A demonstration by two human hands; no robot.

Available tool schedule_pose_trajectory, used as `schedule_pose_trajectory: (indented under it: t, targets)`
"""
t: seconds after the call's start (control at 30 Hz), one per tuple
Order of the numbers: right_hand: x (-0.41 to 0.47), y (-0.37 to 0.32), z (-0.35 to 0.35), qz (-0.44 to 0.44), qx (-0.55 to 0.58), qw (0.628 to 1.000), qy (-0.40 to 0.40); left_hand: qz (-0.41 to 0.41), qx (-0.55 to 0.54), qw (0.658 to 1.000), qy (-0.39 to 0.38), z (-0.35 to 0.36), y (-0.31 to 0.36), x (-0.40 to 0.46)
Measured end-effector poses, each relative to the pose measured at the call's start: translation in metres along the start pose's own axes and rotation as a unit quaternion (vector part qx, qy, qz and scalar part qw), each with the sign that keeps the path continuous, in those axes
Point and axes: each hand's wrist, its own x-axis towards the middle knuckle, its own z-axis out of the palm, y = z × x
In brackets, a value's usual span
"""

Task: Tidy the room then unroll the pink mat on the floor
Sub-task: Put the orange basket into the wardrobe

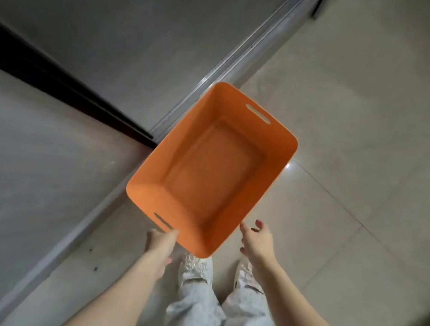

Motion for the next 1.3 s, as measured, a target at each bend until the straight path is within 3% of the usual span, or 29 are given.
schedule_pose_trajectory:
  t: [0.13, 0.2, 0.4, 0.67, 0.9, 1.0, 1.13, 1.23, 1.3]
  targets:
    - [0.062, 0.001, 0.014, 0.002, -0.007, 1.000, -0.008, -0.005, -0.120, 0.992, 0.036, 0.016, 0.009, 0.060]
    - [0.077, 0.001, 0.020, 0.003, -0.008, 1.000, -0.019, -0.007, -0.127, 0.990, 0.068, 0.015, 0.005, 0.081]
    - [0.078, -0.005, 0.015, 0.036, -0.005, 0.998, 0.044, 0.020, -0.086, 0.992, 0.094, 0.016, 0.011, 0.059]
    - [-0.034, -0.061, -0.059, 0.028, 0.018, 0.997, 0.069, 0.102, -0.041, 0.993, 0.045, -0.008, 0.077, -0.090]
    - [-0.199, -0.177, -0.142, -0.154, -0.045, 0.973, 0.166, 0.167, -0.044, 0.985, 0.007, -0.056, 0.176, -0.260]
    - [-0.239, -0.219, -0.181, -0.225, -0.104, 0.935, 0.254, 0.197, -0.034, 0.980, 0.016, -0.079, 0.215, -0.314]
    - [-0.282, -0.275, -0.229, -0.252, -0.201, 0.880, 0.348, 0.263, -0.033, 0.964, 0.034, -0.113, 0.276, -0.371]
    - [-0.294, -0.299, -0.257, -0.248, -0.209, 0.875, 0.359, 0.306, -0.022, 0.947, 0.093, -0.123, 0.311, -0.404]
    - [-0.286, -0.307, -0.277, -0.219, -0.187, 0.891, 0.351, 0.332, -0.035, 0.935, 0.122, -0.118, 0.331, -0.422]
